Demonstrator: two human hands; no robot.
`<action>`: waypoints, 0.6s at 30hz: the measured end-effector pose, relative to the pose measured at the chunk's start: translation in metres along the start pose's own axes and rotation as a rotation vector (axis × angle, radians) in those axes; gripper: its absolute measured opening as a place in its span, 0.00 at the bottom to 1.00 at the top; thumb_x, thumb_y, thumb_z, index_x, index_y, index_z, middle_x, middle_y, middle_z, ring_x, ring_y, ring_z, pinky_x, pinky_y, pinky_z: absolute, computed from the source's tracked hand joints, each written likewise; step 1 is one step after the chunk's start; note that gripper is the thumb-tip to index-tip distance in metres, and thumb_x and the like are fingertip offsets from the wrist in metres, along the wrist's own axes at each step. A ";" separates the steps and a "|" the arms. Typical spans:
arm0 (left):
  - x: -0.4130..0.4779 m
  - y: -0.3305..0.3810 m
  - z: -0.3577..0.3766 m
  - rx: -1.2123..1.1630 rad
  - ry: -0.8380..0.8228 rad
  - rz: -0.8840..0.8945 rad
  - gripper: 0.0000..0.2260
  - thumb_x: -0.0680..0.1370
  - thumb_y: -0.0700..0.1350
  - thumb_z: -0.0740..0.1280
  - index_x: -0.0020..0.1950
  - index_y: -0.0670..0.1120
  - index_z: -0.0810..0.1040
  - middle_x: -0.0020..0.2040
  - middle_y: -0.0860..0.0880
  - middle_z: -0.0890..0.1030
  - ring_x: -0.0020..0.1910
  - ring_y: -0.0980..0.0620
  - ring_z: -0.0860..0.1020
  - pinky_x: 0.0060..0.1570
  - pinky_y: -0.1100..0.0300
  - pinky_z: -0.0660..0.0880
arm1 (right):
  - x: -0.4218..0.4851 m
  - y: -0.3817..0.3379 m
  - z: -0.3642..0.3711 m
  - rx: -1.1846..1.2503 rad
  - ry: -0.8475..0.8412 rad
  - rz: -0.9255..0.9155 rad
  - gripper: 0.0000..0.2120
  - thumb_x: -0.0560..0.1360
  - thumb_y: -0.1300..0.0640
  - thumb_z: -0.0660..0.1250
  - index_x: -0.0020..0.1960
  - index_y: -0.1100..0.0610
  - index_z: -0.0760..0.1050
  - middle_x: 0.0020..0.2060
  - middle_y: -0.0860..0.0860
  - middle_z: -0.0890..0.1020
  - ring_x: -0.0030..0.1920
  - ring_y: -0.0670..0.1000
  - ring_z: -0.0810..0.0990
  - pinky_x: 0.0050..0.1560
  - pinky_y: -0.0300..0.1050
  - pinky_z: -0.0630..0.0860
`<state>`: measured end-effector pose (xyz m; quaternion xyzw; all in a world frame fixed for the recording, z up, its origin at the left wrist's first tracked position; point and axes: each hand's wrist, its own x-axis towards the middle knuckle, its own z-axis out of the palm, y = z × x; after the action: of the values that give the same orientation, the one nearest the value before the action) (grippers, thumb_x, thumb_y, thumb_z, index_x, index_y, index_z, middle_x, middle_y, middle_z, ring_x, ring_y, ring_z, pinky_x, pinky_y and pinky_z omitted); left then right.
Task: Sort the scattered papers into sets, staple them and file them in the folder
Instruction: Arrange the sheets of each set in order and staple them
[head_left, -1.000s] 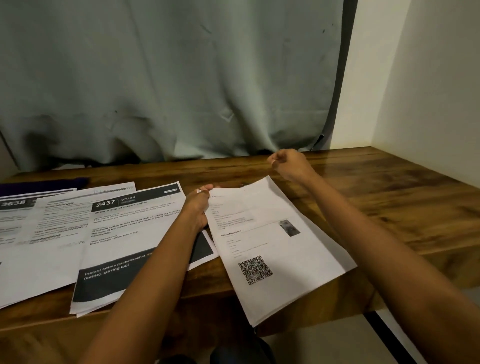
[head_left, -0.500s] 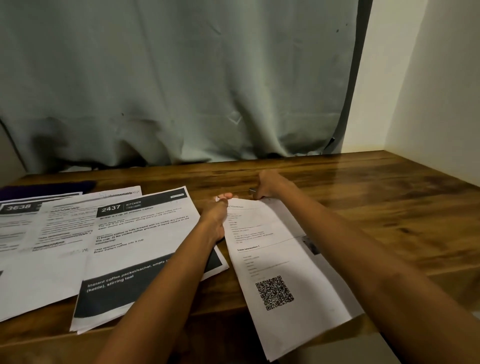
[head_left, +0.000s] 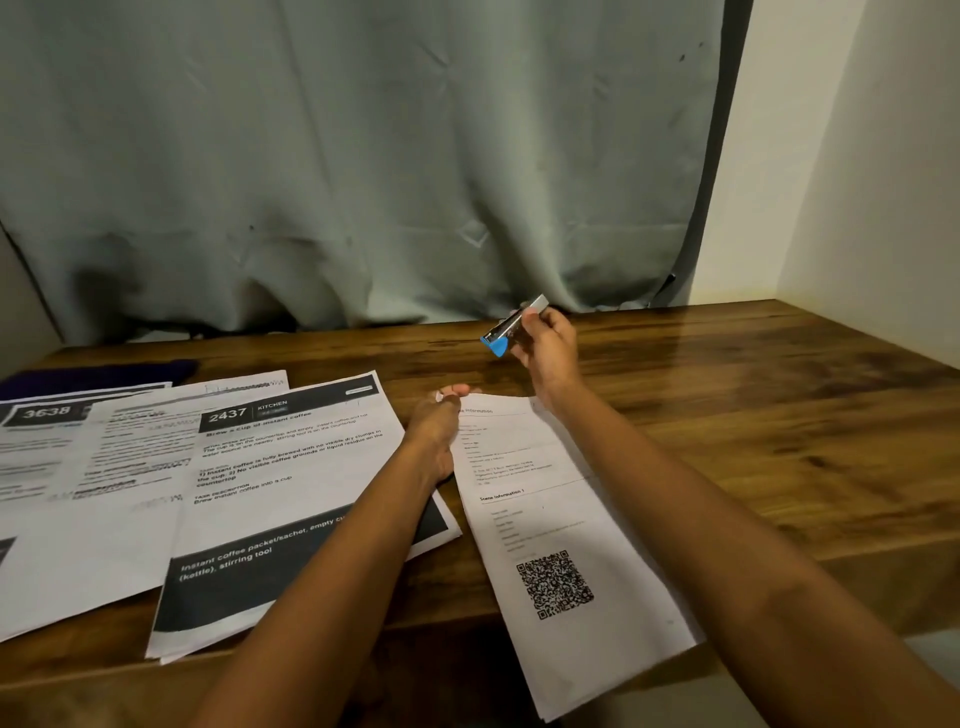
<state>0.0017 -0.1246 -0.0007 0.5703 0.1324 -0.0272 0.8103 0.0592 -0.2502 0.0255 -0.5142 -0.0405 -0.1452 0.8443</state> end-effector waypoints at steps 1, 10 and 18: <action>-0.001 0.000 0.000 0.014 -0.004 -0.005 0.08 0.83 0.39 0.57 0.47 0.45 0.74 0.47 0.45 0.82 0.42 0.48 0.81 0.43 0.53 0.79 | -0.002 0.005 -0.004 0.068 -0.008 0.045 0.10 0.81 0.61 0.60 0.61 0.61 0.72 0.50 0.53 0.81 0.51 0.50 0.81 0.48 0.43 0.80; -0.007 0.017 -0.011 0.147 -0.051 0.050 0.09 0.82 0.39 0.59 0.52 0.44 0.79 0.50 0.41 0.82 0.45 0.48 0.81 0.48 0.55 0.79 | -0.007 0.015 -0.012 0.262 -0.043 0.162 0.06 0.80 0.62 0.60 0.55 0.56 0.74 0.52 0.56 0.80 0.56 0.56 0.79 0.49 0.46 0.80; -0.008 0.028 -0.026 0.346 -0.025 0.081 0.08 0.80 0.38 0.62 0.51 0.45 0.80 0.50 0.46 0.83 0.47 0.52 0.81 0.42 0.61 0.77 | -0.006 0.015 -0.013 0.210 -0.060 0.165 0.06 0.80 0.62 0.61 0.55 0.57 0.74 0.51 0.56 0.80 0.57 0.57 0.79 0.52 0.47 0.80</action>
<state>-0.0054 -0.0920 0.0188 0.7057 0.0924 -0.0240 0.7021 0.0572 -0.2540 0.0049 -0.4286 -0.0384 -0.0549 0.9010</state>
